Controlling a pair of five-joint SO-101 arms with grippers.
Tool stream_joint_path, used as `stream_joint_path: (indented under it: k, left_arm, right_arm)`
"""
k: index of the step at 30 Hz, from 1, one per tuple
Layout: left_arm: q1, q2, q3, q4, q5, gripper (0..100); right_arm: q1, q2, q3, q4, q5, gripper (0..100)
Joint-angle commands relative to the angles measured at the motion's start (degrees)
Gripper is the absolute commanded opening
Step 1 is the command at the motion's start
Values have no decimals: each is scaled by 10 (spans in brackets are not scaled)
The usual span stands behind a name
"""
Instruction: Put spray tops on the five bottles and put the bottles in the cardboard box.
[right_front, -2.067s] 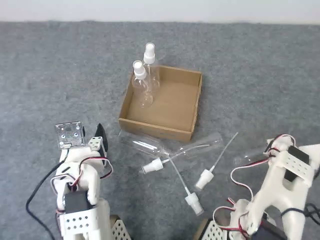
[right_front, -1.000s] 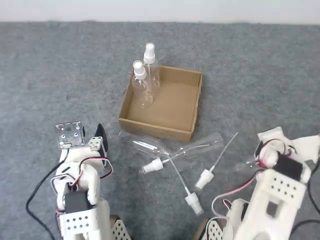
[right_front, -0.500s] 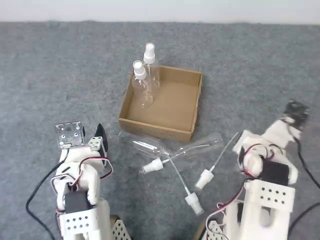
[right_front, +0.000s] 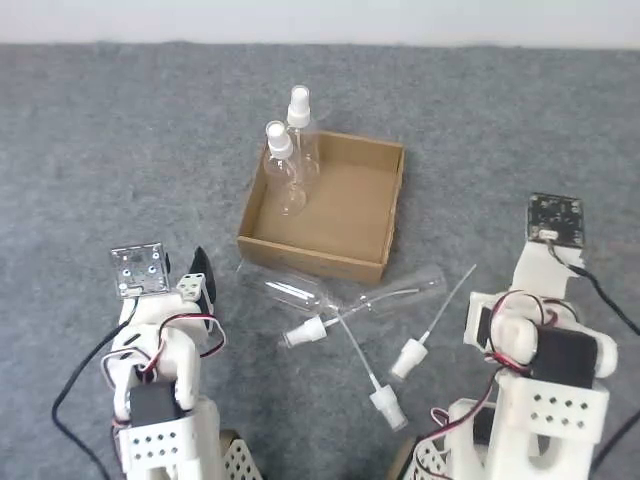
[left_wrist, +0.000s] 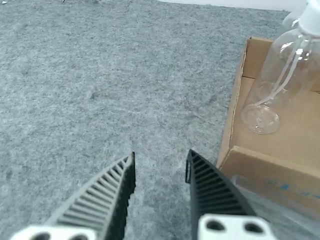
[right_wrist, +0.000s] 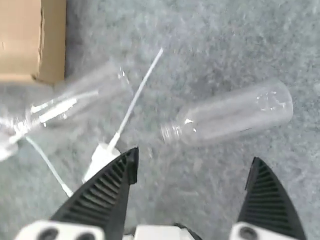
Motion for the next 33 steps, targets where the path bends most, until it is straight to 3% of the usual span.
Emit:
stream_joint_path:
  k: [1, 9, 17, 25, 31, 33]
  left_arm:
    - [-1, -10, -6, -4, 4, 160]
    - [-1, -10, -6, -4, 4, 160]
    - [-1, -10, -6, -4, 4, 160]
    - [-1, -10, -6, -4, 4, 160]
    - [-1, -10, -6, -4, 4, 160]
    - [-1, -10, -6, -4, 4, 160]
  right_arm:
    - [-6, -15, -36, 33, 53, 286]
    - [-5, 33, -37, 41, 113, 289]
    - [31, 135, -51, 42, 193, 455]
    - [60, 199, -64, 36, 256, 454]
    - [61, 259, -65, -55, 266, 454]
    - [58, 274, -65, -63, 320, 454]
